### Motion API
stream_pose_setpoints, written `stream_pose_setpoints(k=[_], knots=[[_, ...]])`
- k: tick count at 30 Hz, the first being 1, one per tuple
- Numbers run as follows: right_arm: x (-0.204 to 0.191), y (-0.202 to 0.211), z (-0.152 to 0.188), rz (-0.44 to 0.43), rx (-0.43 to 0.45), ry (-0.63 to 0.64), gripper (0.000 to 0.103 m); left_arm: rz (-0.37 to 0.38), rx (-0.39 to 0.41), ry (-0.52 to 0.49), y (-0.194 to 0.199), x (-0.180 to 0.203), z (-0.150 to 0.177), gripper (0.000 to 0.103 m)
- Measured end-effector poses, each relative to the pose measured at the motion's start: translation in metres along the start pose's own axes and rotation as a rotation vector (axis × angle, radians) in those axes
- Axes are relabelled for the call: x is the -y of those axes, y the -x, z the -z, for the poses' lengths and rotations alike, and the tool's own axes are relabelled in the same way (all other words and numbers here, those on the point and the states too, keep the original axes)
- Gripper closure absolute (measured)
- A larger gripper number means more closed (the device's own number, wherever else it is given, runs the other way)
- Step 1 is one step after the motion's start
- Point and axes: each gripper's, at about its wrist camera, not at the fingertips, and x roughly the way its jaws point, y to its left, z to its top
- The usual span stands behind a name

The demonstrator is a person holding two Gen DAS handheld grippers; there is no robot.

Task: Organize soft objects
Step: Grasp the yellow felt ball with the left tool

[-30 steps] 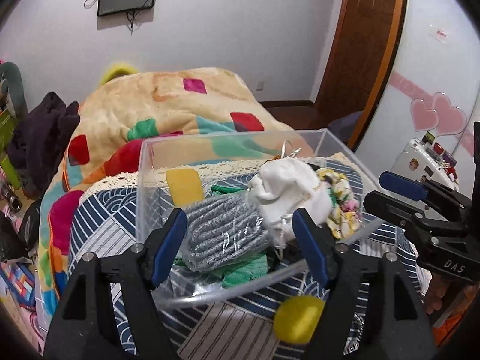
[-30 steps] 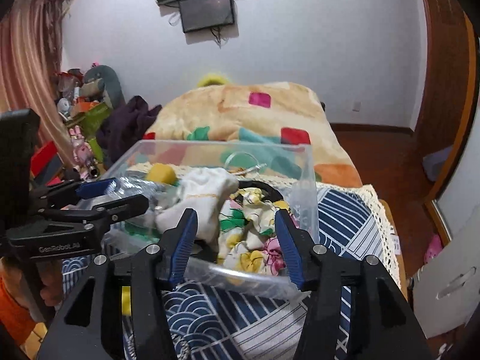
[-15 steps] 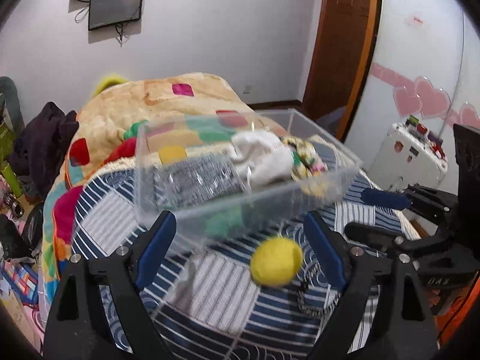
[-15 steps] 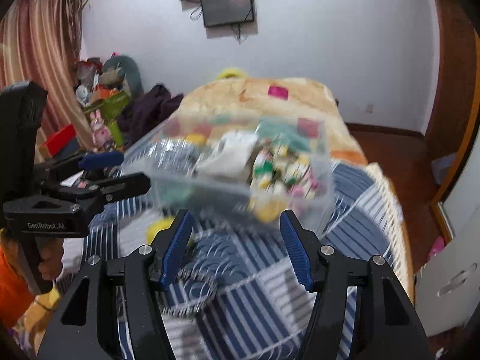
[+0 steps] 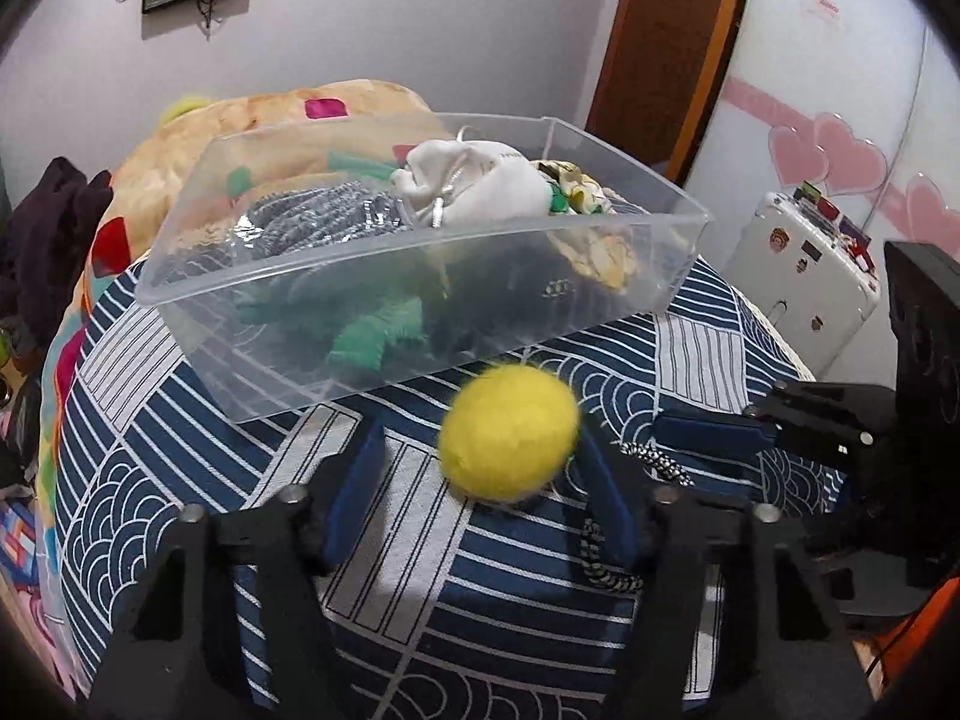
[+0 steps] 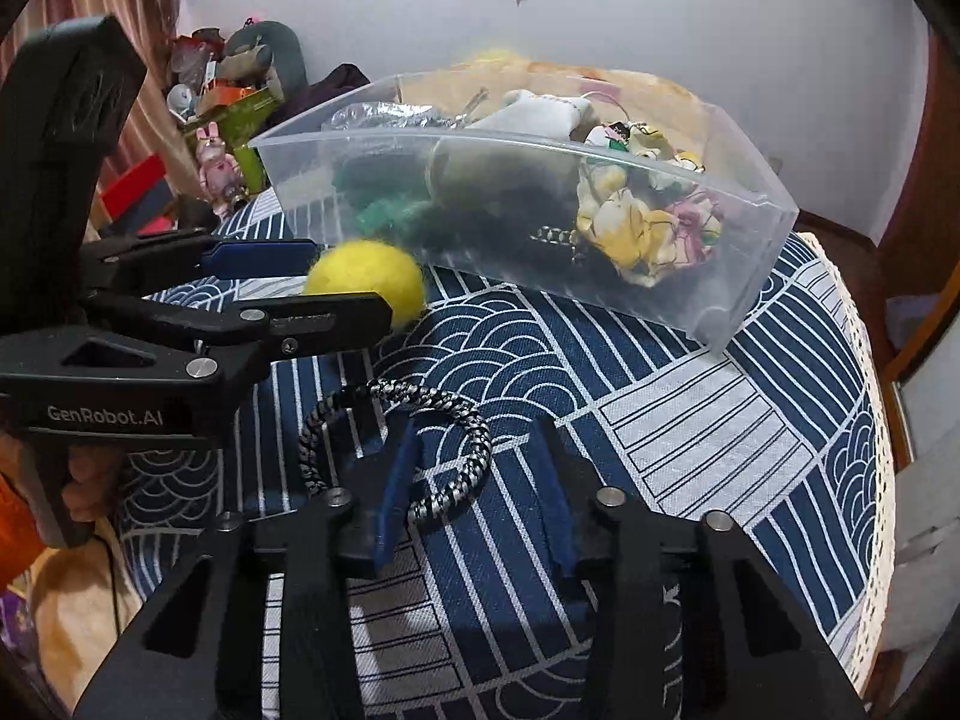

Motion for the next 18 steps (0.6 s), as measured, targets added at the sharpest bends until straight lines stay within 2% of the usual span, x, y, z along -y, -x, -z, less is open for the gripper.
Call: stream_pose_setpoints(k=[2,5,12,18], knots=[[-0.001,-0.001,-0.002,-0.006,0.005,0.004,0.078,0.006,-0.007,-0.012,-0.001,0.000,0.001,0.060],[0.001,-0.003,-0.002,-0.013,0.012,-0.011,0.091,-0.008,0.007,-0.018,0.002,0.001,0.004,0.063],[0.002,0.003,0.000,-0.017,0.029,-0.036,0.095,-0.026,0.058,0.007,0.024,-0.007,0.006,0.063],[0.004,0.020,-0.003,-0.006,0.087,-0.046,0.096,-0.040,0.121,0.037,0.047,-0.018,-0.002,0.063]])
